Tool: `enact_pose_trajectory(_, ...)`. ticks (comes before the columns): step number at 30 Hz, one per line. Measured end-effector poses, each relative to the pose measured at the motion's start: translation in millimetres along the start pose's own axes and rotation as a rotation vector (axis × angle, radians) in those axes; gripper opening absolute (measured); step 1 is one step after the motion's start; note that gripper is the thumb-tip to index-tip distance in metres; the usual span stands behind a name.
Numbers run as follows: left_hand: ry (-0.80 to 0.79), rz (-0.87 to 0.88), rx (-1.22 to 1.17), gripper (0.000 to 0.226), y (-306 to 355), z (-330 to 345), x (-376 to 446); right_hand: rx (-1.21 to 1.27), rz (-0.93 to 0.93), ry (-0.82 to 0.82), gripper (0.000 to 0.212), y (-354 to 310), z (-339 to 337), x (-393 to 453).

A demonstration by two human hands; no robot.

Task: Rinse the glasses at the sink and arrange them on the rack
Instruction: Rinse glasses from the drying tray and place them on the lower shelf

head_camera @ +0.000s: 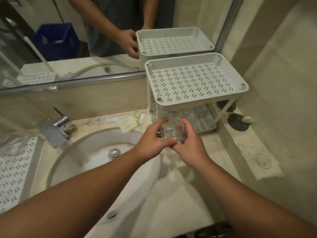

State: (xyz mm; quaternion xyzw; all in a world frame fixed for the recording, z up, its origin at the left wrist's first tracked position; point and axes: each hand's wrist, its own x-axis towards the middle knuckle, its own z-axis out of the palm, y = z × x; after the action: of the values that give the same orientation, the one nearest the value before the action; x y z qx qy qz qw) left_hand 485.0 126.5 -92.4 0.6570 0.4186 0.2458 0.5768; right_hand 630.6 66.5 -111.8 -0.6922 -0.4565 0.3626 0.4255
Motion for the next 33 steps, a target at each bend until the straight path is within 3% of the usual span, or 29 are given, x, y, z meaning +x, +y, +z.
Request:
enact_pose_trajectory(10, 0.006, -0.121, 0.163, 0.078, 2, 59, 60, -0.204, 0.035, 0.139, 0.084, 43, -58, 36)
enact_pose_trajectory(16, -0.004, -0.235, 0.071, 0.087, 3, 93, 97, -0.267, 0.085, 0.286, 0.080, 67, -71, 65)
enact_pose_trajectory(19, -0.005, -0.301, 0.046, 0.069, 2, 108, 115, -0.295, 0.096, 0.343, 0.078, 77, -76, 76)
enact_pose_trajectory(23, -0.014, -0.331, 0.016, 0.069, 1, 122, 133, -0.177, 0.122, 0.361, 0.068, 91, -83, 89)
enact_pose_trajectory(28, 0.011, -0.353, 0.005, 0.067, -7, 129, 145, -0.234, 0.105, 0.387, 0.074, 93, -83, 95)
enact_pose_trajectory(33, -0.023, -0.374, -0.010, 0.078, -13, 134, 149, -0.307, 0.149, 0.354, 0.069, 99, -85, 107)
